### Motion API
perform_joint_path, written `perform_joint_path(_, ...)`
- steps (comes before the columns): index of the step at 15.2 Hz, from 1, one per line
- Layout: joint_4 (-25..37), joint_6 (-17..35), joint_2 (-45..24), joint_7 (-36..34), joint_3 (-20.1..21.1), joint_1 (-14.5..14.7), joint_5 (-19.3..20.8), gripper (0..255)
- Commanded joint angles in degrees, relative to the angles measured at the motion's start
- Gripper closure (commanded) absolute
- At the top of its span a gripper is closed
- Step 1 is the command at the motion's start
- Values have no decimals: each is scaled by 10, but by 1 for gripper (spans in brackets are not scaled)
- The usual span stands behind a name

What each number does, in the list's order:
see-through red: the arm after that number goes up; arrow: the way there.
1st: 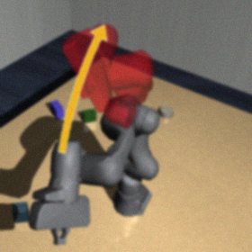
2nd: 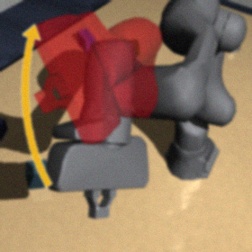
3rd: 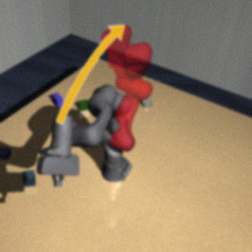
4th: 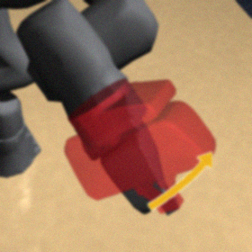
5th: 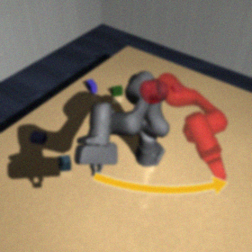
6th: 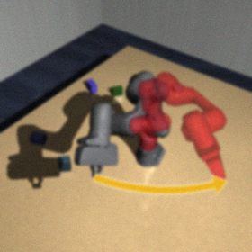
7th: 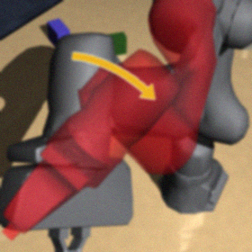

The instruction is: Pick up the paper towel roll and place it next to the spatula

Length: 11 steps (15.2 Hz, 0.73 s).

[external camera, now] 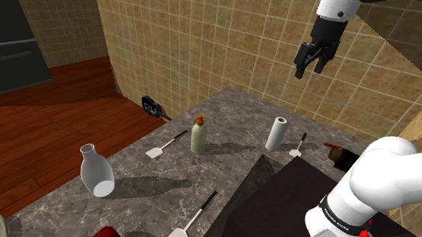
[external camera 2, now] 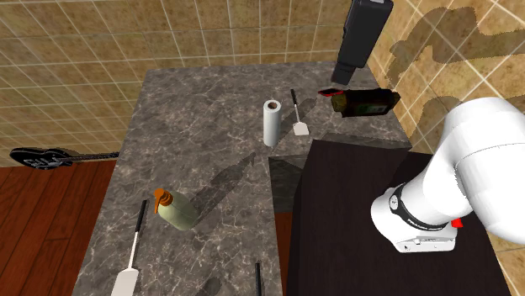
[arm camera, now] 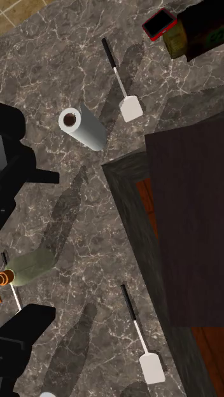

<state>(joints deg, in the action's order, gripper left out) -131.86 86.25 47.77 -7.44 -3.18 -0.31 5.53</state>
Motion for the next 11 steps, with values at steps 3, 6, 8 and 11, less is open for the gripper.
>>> perform_joint_path(3, -28, 35, -4, 13, -16, -4, 11, 0)
perform_joint_path(6, -66, 88, -18, 32, -41, -11, 28, 0)
perform_joint_path(8, -87, 125, -31, 45, -59, -15, 39, 0)
perform_joint_path(11, -114, 182, -58, 64, -86, -22, 55, 0)
